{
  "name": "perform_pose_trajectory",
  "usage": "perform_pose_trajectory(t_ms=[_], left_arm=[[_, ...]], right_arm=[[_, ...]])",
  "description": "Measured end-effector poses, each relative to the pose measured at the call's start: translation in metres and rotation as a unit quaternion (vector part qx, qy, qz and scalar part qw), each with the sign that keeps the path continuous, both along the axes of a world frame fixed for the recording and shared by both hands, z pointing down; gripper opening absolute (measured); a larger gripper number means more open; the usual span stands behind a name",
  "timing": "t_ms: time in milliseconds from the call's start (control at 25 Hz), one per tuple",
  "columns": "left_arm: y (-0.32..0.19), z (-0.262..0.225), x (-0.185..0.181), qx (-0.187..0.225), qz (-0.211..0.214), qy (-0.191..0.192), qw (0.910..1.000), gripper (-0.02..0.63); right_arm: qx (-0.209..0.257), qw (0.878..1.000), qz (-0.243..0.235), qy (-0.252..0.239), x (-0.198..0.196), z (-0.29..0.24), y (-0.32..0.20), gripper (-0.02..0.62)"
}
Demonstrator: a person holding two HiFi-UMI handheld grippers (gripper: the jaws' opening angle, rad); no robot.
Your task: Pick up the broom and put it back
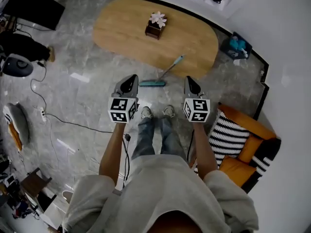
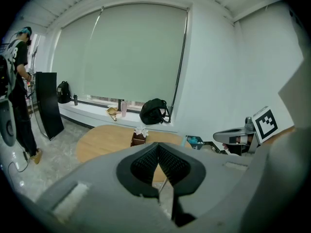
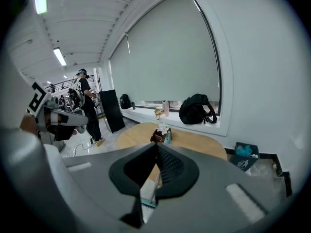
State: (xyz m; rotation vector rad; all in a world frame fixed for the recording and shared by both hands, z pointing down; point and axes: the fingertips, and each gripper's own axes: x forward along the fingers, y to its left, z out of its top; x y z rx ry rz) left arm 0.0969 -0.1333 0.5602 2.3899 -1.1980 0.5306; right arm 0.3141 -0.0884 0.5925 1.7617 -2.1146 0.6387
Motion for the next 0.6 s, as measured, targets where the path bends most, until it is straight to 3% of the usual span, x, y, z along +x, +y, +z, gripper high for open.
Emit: perform_pose_trajectory(t_ms=[600], left_arm=[[0.01,0.076,-0.018,-0.042,-0.014,-0.005,0.999,0.003]], right_arm=[[-0.075,0.997,0.002,-0.01,-0.02,0.098,0.03,0.002]])
